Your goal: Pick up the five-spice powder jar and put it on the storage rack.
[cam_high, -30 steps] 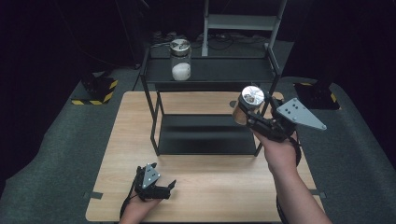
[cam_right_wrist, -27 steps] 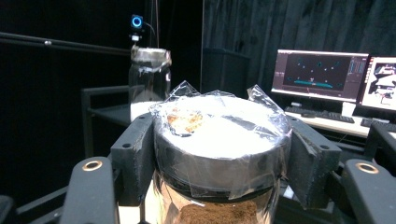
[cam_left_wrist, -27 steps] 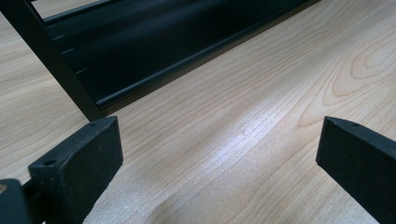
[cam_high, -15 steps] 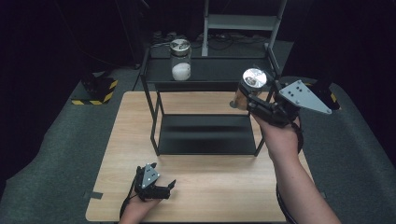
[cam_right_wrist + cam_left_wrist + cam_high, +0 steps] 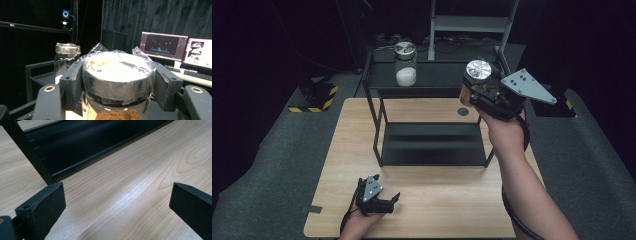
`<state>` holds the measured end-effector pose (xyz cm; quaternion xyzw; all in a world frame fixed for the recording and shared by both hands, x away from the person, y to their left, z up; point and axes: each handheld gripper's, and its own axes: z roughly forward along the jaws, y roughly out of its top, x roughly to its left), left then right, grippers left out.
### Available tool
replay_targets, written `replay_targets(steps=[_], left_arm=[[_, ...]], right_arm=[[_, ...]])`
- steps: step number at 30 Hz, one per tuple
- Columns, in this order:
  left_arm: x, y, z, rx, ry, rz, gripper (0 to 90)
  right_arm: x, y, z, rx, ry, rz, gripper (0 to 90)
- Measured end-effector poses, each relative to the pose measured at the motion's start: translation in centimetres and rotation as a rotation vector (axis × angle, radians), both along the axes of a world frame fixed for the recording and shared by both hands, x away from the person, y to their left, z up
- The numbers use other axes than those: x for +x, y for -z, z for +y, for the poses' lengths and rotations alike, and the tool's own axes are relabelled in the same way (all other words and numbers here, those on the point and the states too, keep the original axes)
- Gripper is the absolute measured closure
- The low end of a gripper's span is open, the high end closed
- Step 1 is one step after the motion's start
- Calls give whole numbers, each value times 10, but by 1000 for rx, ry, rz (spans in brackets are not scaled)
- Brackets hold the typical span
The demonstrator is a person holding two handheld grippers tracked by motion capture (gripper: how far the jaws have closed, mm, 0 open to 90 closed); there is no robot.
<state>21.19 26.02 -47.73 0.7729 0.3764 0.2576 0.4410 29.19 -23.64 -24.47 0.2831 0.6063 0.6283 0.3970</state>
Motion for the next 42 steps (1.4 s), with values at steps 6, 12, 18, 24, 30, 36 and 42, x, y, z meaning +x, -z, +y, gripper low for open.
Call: replay_targets(steps=[6, 12, 18, 24, 30, 36, 42], left_arm=[[0, 1, 1, -8, -1, -1, 9], [0, 1, 3, -15, 1, -2, 9], [0, 2, 4, -27, 0, 2, 9], [0, 2, 5, -31, 1, 1, 9], [-1, 2, 7, -39, 0, 1, 9], [-1, 3, 7, -44, 0, 0, 9], [-1, 3, 9, -55, -2, 3, 9]], right_arm=[[10, -5, 6, 1, -1, 15, 339], [23, -8, 13, -1, 8, 29, 339], [35, -8, 20, 13, 15, 46, 339], [45, -10, 25, 21, 22, 57, 339], [55, -11, 29, 20, 35, 63, 339], [66, -14, 31, 25, 43, 73, 339], [73, -13, 34, 26, 53, 79, 339]])
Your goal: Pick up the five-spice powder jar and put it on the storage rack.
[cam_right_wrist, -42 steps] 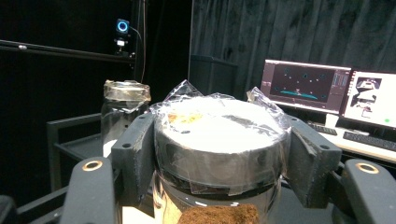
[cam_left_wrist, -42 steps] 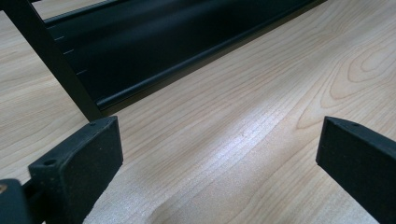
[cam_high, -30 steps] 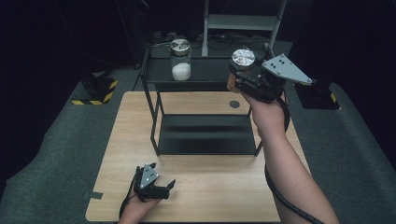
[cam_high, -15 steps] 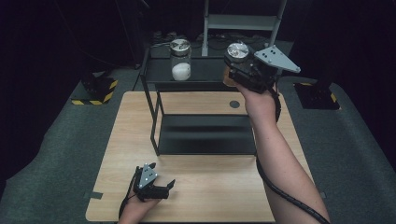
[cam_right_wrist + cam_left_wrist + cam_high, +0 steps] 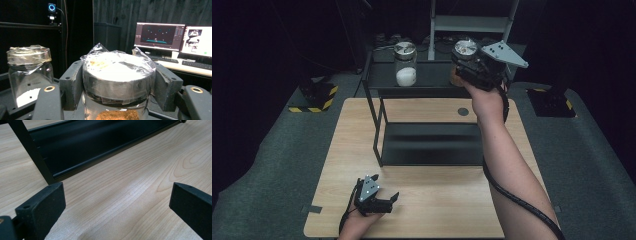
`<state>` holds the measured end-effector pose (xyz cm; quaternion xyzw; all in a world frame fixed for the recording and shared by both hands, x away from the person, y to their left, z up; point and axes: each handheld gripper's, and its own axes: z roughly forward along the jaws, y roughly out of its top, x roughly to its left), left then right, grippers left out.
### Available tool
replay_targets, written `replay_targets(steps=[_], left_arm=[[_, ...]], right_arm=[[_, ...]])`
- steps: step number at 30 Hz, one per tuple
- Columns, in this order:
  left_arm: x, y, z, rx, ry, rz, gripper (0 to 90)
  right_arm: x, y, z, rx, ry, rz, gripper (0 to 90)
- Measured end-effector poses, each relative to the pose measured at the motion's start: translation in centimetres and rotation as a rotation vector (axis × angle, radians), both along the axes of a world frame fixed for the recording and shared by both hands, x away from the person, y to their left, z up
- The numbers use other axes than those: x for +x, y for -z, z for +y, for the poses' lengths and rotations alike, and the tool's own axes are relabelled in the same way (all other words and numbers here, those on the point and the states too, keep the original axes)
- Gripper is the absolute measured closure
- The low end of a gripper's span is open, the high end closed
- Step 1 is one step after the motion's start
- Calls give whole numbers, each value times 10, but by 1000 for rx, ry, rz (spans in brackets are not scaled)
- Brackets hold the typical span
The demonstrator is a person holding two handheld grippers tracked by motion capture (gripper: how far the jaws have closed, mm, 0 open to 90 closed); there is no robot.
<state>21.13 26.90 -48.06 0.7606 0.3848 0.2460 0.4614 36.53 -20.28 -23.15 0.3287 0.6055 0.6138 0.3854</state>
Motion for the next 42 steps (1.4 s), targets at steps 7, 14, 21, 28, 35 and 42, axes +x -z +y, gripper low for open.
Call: replay_targets(steps=[7, 14, 21, 28, 35, 42], left_arm=[[0, 0, 0, 0, 1, -2, 9], [0, 0, 1, -4, 0, -2, 9], [-1, 1, 1, -2, 1, -4, 9], [-1, 1, 1, -4, 1, -5, 9], [-1, 1, 1, -5, -1, -5, 9], [-2, 1, 1, -2, -4, -8, 9]], right_arm=[[4, 0, 0, 4, 7, 6, 339], [7, 3, 1, 5, 6, 14, 338], [9, 7, 3, 10, 12, 16, 334], [13, 11, 3, 25, 9, 14, 330], [13, 10, 4, 19, 9, 16, 319], [12, 9, 2, 22, 4, 33, 189]])
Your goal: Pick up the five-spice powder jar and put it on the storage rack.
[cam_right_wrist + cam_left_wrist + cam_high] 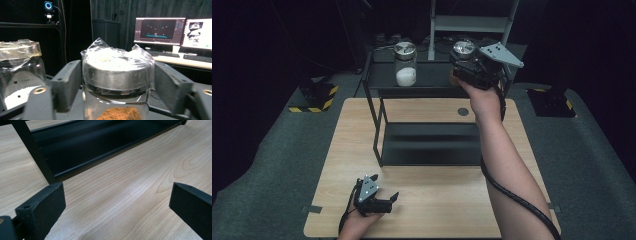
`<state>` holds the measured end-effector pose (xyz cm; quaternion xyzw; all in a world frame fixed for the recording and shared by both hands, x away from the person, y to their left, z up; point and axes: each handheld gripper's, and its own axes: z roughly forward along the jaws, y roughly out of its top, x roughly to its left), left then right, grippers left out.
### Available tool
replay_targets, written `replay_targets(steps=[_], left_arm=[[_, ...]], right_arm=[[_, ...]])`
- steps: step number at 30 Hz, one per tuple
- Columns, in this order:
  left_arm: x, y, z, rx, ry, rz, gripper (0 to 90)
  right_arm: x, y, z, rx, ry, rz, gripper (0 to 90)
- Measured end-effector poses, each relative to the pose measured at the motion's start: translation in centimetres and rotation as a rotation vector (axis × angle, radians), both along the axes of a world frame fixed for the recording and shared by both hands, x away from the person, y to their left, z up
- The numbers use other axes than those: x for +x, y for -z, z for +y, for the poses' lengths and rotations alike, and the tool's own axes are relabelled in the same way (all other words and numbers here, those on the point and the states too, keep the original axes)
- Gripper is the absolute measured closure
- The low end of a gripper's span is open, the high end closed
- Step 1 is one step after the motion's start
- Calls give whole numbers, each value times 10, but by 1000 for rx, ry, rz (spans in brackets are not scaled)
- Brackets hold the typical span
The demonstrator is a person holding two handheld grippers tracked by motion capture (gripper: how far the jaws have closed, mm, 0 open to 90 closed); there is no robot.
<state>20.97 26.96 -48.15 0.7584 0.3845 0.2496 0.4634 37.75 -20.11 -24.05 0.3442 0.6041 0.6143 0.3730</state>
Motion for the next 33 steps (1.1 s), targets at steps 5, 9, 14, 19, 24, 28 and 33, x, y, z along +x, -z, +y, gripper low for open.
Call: replay_targets(steps=[5, 9, 14, 19, 24, 28, 33], left_arm=[[0, 0, 0, 3, -1, 1, 9], [1, 0, 0, -3, -5, 6, 9], [1, -1, 0, -1, -4, 7, 9], [-1, 0, -2, 3, -9, 0, 9], [0, 0, -2, 6, -8, 0, 9], [0, 0, -2, 3, -9, 5, 9], [0, -1, -3, 8, -8, 3, 9]], right_arm=[[-5, 1, 4, -12, 26, -2, 4], [-10, 5, 0, -3, 15, -12, 0], [-18, 9, -5, -4, 11, -24, 0], [-27, 14, -10, 5, 3, -32, 0], [-36, 20, -16, 12, -6, -41, 0], [-45, 27, -22, 14, -21, -41, 0], [-55, 35, -28, 14, -36, -52, 0]])
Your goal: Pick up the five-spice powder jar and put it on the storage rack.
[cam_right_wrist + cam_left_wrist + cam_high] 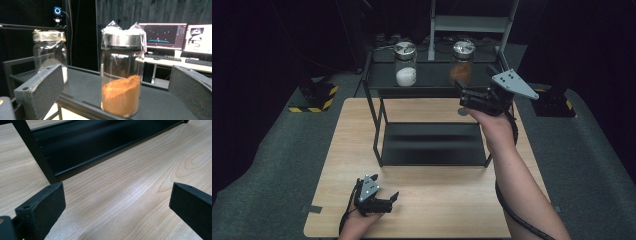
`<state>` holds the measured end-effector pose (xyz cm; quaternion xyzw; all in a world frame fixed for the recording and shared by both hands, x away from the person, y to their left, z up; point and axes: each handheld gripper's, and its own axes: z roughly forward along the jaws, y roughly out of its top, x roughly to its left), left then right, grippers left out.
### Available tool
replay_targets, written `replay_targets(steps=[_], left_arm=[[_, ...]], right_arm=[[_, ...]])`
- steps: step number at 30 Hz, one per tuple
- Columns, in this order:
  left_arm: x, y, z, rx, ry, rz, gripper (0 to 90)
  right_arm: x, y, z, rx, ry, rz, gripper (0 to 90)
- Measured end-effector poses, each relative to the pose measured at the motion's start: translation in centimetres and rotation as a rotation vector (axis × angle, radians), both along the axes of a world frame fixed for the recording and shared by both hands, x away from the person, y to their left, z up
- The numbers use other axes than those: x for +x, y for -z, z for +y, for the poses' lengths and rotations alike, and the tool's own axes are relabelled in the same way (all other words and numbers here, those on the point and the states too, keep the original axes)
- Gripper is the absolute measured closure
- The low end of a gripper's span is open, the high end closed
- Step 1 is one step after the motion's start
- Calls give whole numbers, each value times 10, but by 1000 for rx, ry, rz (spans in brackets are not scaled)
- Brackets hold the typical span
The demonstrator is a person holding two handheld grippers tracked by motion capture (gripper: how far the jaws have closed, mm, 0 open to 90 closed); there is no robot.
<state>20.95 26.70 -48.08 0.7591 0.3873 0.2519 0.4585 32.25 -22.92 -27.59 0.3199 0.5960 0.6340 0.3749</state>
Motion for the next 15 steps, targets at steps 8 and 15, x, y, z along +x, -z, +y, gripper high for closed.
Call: replay_targets(steps=[8, 15], left_arm=[[0, 0, -1, 2, -2, -1, 9], [0, 0, -1, 4, -1, 0, 9]], right_arm=[[-15, 20, -10, -25, -21, -9, 0], [-27, 42, -16, -63, -17, -4, 0]])
